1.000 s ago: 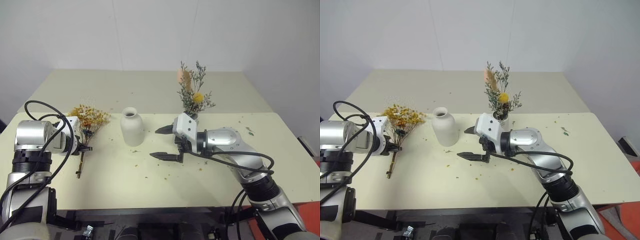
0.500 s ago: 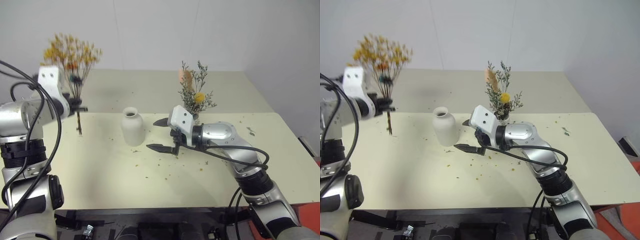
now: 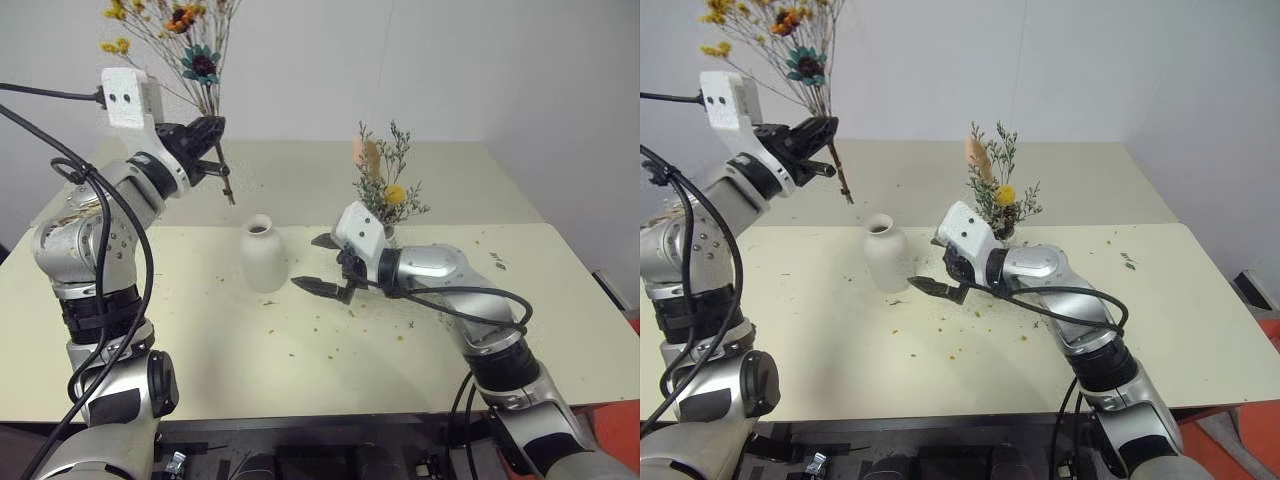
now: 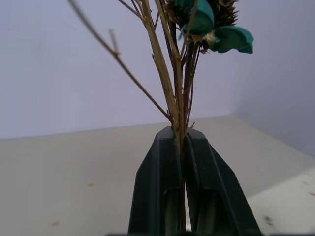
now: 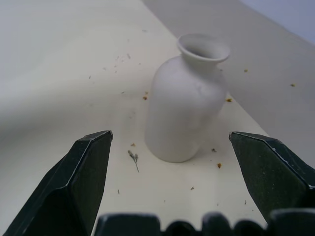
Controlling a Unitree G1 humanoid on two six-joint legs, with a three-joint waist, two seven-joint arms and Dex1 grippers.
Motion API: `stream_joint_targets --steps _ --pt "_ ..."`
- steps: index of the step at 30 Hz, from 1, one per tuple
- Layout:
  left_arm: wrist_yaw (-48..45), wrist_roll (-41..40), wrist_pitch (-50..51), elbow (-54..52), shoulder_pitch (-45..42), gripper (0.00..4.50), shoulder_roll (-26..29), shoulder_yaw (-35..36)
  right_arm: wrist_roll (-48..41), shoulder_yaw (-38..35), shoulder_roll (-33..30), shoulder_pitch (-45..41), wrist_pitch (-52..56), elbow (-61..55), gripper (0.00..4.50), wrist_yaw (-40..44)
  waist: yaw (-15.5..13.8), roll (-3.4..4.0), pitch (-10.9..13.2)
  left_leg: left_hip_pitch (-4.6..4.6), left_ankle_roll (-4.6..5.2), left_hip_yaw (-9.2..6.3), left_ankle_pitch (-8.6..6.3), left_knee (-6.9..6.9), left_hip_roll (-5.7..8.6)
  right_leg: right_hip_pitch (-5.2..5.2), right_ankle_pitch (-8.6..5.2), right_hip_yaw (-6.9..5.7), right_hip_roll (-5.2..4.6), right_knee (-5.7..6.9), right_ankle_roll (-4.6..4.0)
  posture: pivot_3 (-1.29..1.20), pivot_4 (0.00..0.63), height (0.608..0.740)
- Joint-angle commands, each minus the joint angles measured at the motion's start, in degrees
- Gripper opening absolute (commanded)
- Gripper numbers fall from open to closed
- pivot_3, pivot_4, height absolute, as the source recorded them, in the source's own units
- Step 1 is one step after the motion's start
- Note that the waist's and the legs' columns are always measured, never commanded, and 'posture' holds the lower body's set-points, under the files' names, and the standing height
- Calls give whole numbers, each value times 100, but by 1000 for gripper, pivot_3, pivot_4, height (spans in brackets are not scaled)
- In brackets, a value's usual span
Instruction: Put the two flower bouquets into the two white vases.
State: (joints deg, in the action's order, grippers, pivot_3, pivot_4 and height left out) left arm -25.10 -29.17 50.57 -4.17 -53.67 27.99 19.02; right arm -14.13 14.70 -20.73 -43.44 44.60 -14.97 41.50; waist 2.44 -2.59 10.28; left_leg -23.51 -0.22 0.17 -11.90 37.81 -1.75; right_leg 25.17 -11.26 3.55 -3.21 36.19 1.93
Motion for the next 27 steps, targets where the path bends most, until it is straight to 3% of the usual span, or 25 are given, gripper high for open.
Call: stream_joint_targets --steps 1,6,27 --pt "-348 -86 -181 -54 -66 231 162 -266 -276 -395 144 -191 334 -306 4500 -235 2 0 0 -1 0 0 0 0 0 0 0 0 0 -1 0 0 150 740" --pt "-652 55 -355 -27 124 231 331 -655 -373 -475 182 -279 604 -367 4500 -416 6 0 0 0 0 0 0 0 -1 0 0 0 2 0 0 0 150 740" --pt "-656 123 -645 75 515 231 285 -928 -451 -443 145 -991 1344 -36 4500 -722 8 0 0 -2 0 0 0 0 -3 1 0 -1 4 -3 0 0 150 740"
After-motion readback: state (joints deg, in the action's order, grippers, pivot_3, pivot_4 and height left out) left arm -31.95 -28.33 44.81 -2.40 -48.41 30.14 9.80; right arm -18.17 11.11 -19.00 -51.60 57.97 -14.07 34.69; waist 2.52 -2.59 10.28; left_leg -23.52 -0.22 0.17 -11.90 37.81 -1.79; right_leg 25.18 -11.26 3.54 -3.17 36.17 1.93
